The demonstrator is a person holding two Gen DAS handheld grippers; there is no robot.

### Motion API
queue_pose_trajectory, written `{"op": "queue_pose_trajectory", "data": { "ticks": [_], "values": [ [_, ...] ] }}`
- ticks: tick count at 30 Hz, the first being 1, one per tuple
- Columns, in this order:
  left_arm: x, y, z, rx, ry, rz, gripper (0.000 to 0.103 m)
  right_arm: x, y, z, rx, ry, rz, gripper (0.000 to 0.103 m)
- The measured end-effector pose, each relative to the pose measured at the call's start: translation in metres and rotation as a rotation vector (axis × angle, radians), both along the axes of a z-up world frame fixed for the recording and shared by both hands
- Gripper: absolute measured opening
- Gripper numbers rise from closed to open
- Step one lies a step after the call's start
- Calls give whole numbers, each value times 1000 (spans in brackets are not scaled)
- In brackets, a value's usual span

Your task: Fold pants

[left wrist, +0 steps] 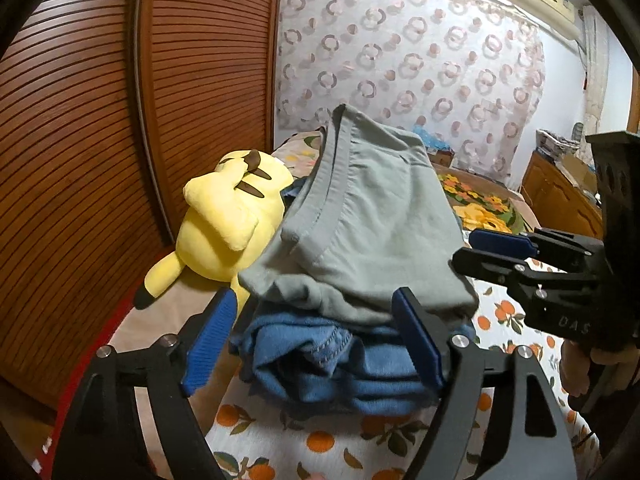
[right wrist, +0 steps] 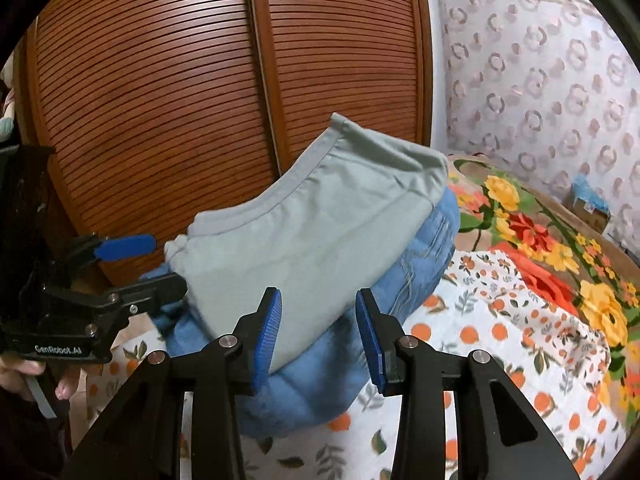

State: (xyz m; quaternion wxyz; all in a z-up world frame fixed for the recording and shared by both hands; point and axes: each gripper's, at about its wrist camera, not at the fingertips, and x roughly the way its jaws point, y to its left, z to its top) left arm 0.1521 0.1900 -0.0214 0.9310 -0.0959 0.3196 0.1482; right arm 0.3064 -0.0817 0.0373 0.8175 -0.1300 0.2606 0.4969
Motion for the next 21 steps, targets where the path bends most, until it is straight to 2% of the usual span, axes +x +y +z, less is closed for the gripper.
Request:
{"op": "queue_pose_trajectory", "data": {
  "ticks": [5,10,14,21],
  "values": [
    [-12,-2,2,12,-17,-12,92,-15,-6,3,4,-4,-23,41],
    [-25,-5,2,20,-17,-13,93,-31,-15,3,17,-13,-44,43],
    [-36,-8,5,22,-31,-19,93,-43,-21,5,23,-26,-66,56],
    [-49,-17,10,43,-46,-35,93,-65,-36,9,46,-38,-104,59]
  ]
}}
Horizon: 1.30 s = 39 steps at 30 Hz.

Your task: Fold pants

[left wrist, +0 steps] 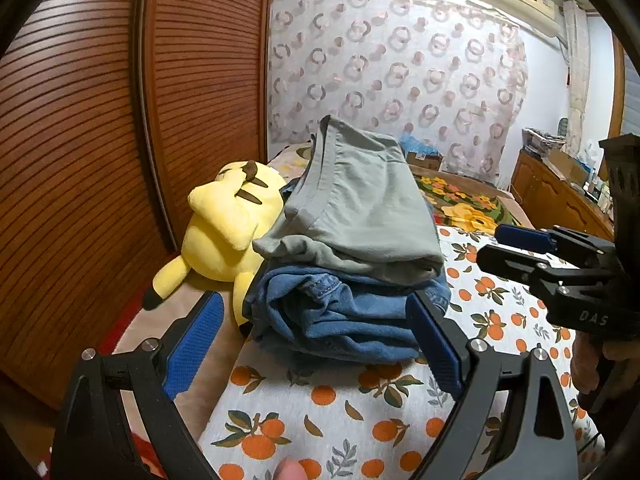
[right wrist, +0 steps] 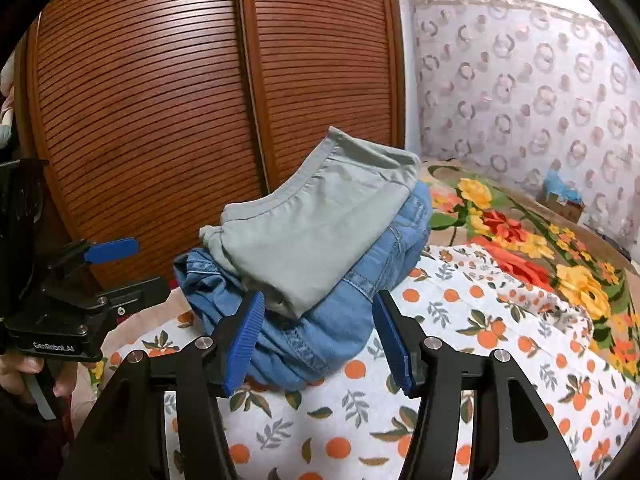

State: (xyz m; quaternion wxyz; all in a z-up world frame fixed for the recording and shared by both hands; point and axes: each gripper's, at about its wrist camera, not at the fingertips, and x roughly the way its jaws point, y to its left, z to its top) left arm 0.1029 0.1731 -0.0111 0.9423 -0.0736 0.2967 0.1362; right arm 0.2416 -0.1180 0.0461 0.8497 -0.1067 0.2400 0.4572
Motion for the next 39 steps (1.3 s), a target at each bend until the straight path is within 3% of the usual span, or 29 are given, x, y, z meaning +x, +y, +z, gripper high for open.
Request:
{"op": "queue_pose_trajectory", "data": {
  "ticks": [9,11,16,39],
  "values": [
    [-9,-16,5,46,-12,-33,93,-31,-24,0,22,-9,-68,75],
    [-9,-20,5,52,-16,-43,93,-38,-30,0,31,-10,-94,84],
    [-9,-35,6,59,-22,-82,93,-55,-49,-3,49,-16,-165,88],
    [-31,-122,8,23,-40,-300,93,-160,-143,1,68,-72,-483,89]
  ]
}}
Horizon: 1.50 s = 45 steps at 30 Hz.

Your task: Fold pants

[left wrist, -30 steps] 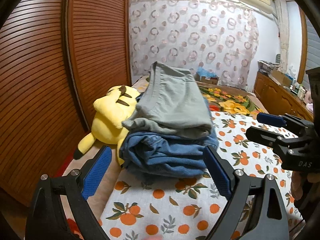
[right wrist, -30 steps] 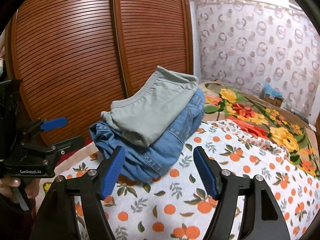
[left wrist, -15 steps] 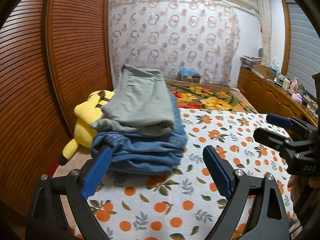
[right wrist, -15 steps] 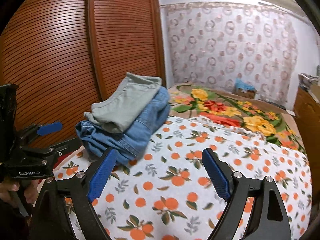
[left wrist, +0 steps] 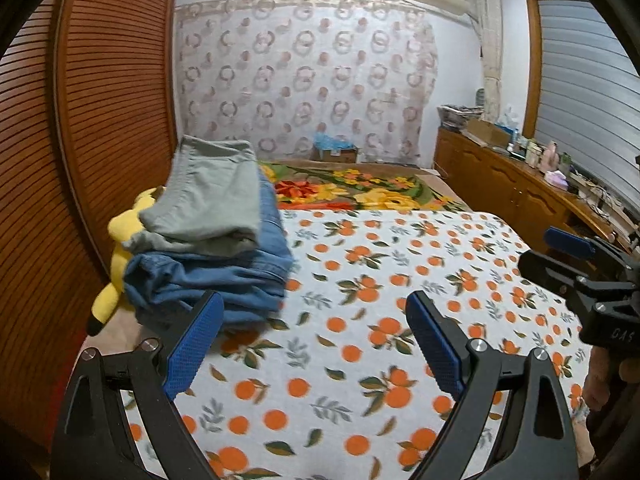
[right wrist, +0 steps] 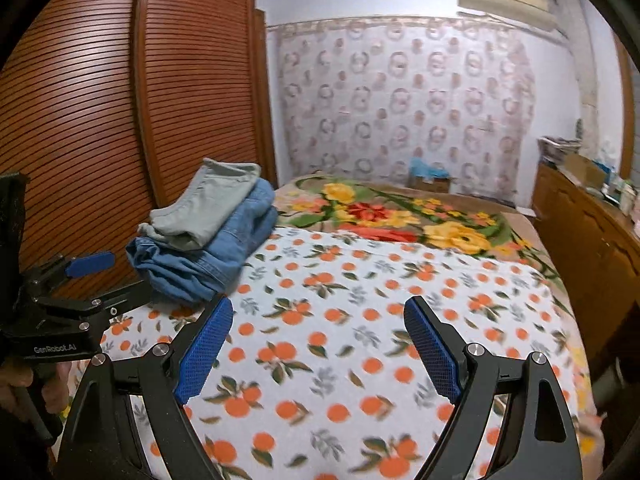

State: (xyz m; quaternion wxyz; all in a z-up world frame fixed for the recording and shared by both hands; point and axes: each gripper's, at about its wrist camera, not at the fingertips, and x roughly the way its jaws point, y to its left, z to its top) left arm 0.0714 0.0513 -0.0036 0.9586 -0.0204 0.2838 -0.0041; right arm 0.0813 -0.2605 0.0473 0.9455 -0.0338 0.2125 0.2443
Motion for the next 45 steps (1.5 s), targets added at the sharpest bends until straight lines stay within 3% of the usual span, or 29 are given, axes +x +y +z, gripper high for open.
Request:
{"op": "queue_pose_trajectory", "data": {
  "ticks": [6,17,34,45],
  "values": [
    [2,-26,-1,-17,10,-55,93,-21,-33,2,4,-2,-97,89],
    [5,-63,20,10,-13,-108,93,-33,-59,16,30,-11,-160,89],
    [-22,-68,68,17,-115,-104,93,-57,-72,36,68,-86,-164,89],
    [-36,-62,79,32,-157,-83,93,-68,-73,37,84,-125,-158,89]
  ]
}}
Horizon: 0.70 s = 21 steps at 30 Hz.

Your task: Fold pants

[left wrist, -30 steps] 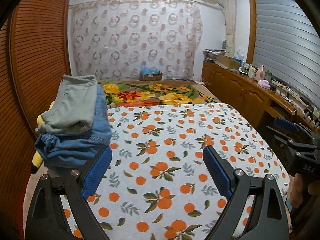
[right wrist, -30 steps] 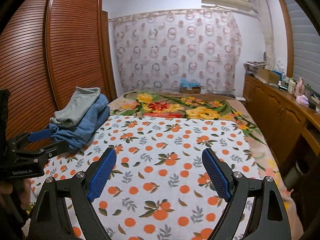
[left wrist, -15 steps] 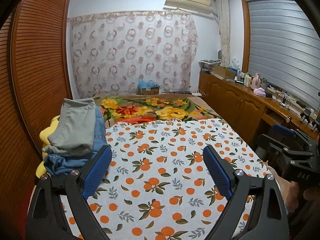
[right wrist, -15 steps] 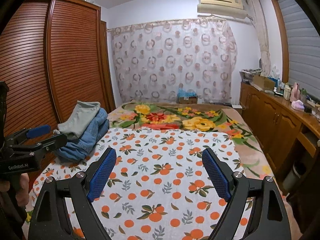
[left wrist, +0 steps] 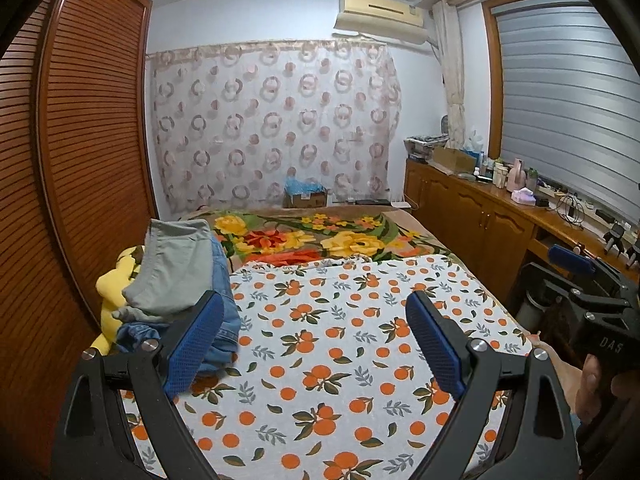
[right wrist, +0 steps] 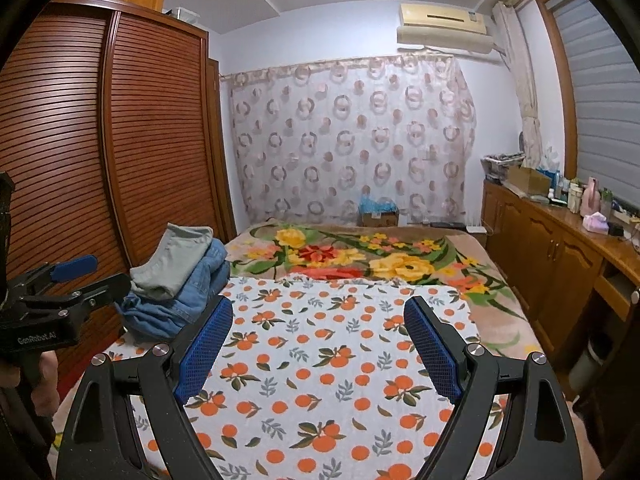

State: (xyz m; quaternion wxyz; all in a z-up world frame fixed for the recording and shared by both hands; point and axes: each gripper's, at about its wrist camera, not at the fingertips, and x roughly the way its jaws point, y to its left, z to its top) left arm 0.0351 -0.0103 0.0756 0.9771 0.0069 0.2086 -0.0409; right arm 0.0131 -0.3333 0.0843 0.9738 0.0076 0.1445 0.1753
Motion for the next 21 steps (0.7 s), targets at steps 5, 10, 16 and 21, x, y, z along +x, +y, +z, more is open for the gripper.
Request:
{"op": "queue_pose_trajectory", "data": {
  "ticks": [5,10,16,21],
  "values": [
    [-4,6,-1,0,-10,16,93,-3,2,-2,1,-18,-14,89],
    [-4,10,-6,4,1,25,93,0,6,-7,2,-19,-22,89],
    [-3,12,-8,1,2,29,93,3,9,-7,-7,-14,-21,89],
    [-3,12,-8,3,2,27,93,4,8,-7,-6,-15,-23,89]
  ]
}}
